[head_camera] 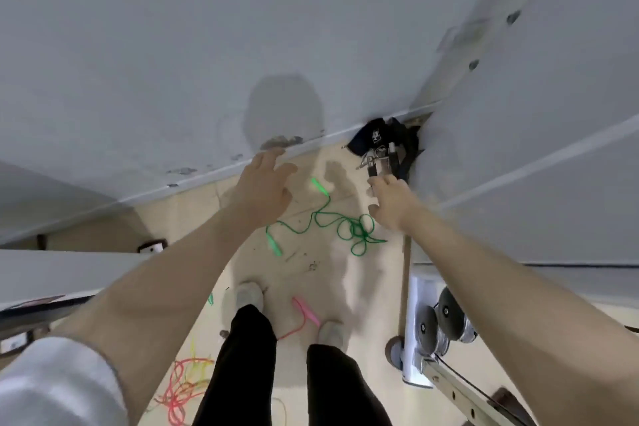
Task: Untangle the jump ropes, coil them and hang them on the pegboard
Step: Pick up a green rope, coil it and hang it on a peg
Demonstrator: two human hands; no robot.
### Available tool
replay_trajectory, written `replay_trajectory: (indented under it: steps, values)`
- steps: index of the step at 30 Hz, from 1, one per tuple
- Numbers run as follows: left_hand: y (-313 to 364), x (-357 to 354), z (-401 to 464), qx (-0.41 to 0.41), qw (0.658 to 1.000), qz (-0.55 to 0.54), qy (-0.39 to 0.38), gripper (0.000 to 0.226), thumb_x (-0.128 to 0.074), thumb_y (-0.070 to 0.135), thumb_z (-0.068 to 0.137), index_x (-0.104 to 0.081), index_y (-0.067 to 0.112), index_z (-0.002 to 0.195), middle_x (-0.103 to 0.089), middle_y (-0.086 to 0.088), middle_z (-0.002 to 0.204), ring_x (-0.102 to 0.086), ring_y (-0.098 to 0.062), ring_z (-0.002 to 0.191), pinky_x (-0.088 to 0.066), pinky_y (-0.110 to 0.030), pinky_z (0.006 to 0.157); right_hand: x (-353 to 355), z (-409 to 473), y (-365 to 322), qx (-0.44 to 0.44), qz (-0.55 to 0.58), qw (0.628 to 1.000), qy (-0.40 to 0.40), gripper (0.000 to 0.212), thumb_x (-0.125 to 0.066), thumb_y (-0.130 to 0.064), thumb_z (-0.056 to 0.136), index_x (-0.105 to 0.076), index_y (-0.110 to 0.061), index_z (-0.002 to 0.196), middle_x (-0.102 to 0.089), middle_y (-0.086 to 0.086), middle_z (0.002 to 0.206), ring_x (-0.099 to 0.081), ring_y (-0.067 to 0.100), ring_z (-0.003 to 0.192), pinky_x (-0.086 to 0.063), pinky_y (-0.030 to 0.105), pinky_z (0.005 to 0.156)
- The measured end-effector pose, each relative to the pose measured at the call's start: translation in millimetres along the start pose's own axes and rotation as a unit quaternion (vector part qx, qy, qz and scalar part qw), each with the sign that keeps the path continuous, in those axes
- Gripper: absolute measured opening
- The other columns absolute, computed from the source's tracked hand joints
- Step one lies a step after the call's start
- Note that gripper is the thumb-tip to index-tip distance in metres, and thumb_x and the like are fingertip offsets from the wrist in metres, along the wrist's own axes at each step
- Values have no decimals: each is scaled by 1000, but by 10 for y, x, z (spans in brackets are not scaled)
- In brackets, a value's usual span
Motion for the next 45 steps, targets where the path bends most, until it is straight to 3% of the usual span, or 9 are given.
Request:
replay_trajectory:
  steps: [6,17,24,29,32,35,38,41,45]
  values:
    - [-576,-1460,315,53,993,-27,-102,41,-48,20,88,-54,9,127,-30,-13,149,-26,-32,136,-32,-41,103,-1402,876,397,-64,-5,994,-88,36,-45,-21,92,-48,-7,125,-43,16,130,-37,32,125,-36,37,102]
    - [-2143,-4715,739,317,915,-138,-208,52,-48,16,91,-33,8,140,-48,-12,134,-48,-30,117,-40,-37,98,-4099,2609,545,32,1,992,-123,38,-41,-12,93,-43,-12,131,-30,10,144,-29,28,130,-39,38,98]
    - [-2643,-5577,1157,179,978,45,-102,59,-45,23,95,-18,11,146,-17,-12,153,-27,-34,133,-28,-45,105,-4921,3698,453,45,11,999,20,56,-39,-3,95,-30,-26,145,-8,13,157,-20,34,139,-35,44,103]
    - [-2691,-5845,1399,164,968,99,-164,42,-50,20,92,-40,6,131,-38,-17,134,-37,-34,121,-33,-42,95,-5085,3785,401,1,-97,994,50,45,-45,5,82,-42,-10,124,-47,14,120,-43,30,107,-30,34,76]
    - [-2550,-5797,1289,147,956,94,-238,29,-44,19,96,-48,6,122,-45,-15,125,-44,-33,114,-37,-40,90,-4964,3578,475,20,-78,997,11,24,-46,2,86,-52,-10,107,-49,7,93,-46,27,84,-31,33,64]
    - [-2275,-5457,1193,122,955,-104,-250,41,-48,11,90,-42,12,131,-41,-7,134,-43,-26,119,-34,-33,95,-4577,3346,452,42,72,996,-36,16,-51,-15,91,-61,-15,103,-59,6,97,-54,26,92,-45,34,73]
    - [-1793,-4904,1161,147,846,-430,-278,43,-45,23,79,-52,22,122,-54,2,120,-47,-15,115,-29,-29,108,-3925,3106,316,72,116,990,-15,22,-52,-29,92,-63,-13,104,-64,6,91,-57,25,87,-46,38,73]
    - [-1407,-4297,1229,156,804,-522,-239,41,-39,49,79,-65,19,87,-68,-9,91,-61,-25,95,-43,-39,100,-3249,2852,234,61,121,990,37,24,-51,-34,92,-65,-16,98,-61,4,80,-57,26,83,-45,35,67]
    - [-1098,-3188,1304,140,874,-437,-157,28,-58,38,87,-58,14,72,-45,1,58,-43,-14,56,-37,-27,60,-2231,2310,93,33,112,974,197,24,-57,-30,89,-70,-13,79,-51,8,87,-51,31,87,-41,35,70]
Point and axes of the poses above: each hand's wrist, its own z-axis towards the middle knuckle, its own x-axis out of the back of the hand, y = z × x, the point moved 1 cm from there along z, towards the middle knuckle
